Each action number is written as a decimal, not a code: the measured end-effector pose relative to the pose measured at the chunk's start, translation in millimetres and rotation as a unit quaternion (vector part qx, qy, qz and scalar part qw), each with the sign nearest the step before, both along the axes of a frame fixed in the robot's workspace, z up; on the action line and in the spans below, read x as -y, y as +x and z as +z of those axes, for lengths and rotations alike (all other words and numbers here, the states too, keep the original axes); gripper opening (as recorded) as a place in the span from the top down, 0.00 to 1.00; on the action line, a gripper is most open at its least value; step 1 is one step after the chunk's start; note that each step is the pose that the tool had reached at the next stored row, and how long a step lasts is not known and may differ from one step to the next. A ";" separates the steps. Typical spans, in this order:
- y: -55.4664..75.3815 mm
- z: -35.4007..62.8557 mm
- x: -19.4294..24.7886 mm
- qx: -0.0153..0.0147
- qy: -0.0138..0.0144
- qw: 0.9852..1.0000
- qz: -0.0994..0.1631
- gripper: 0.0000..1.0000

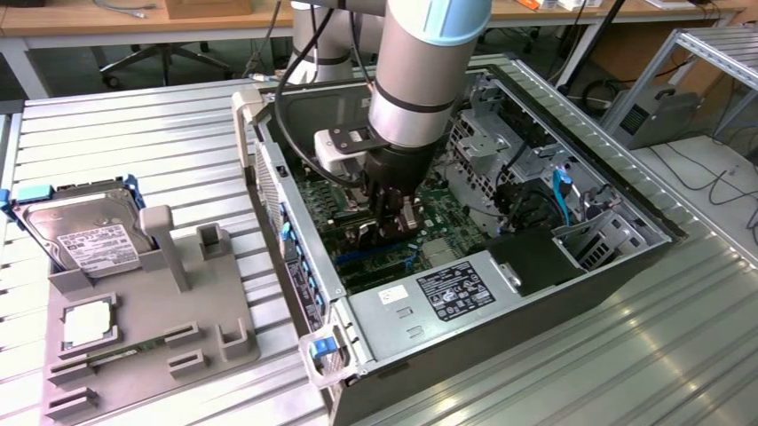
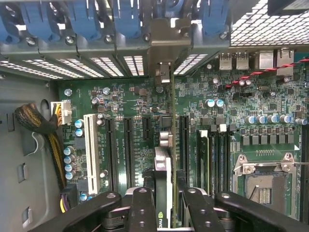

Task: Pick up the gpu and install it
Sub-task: 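Insert the gpu into the slot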

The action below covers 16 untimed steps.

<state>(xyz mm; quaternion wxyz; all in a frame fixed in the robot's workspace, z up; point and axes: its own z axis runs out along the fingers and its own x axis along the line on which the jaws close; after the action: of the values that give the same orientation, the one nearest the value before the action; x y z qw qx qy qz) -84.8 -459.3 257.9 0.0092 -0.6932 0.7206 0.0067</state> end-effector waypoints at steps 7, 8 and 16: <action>0.0 -0.1 -0.1 0.000 0.000 1.000 0.002 0.73; 0.0 -0.1 -0.1 0.000 0.001 1.000 0.003 0.73; 0.0 -0.1 -0.1 0.000 0.001 1.000 0.009 0.73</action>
<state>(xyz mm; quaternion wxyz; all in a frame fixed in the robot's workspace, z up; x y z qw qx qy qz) -84.8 -459.2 257.8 0.0096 -0.7000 0.7140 0.0073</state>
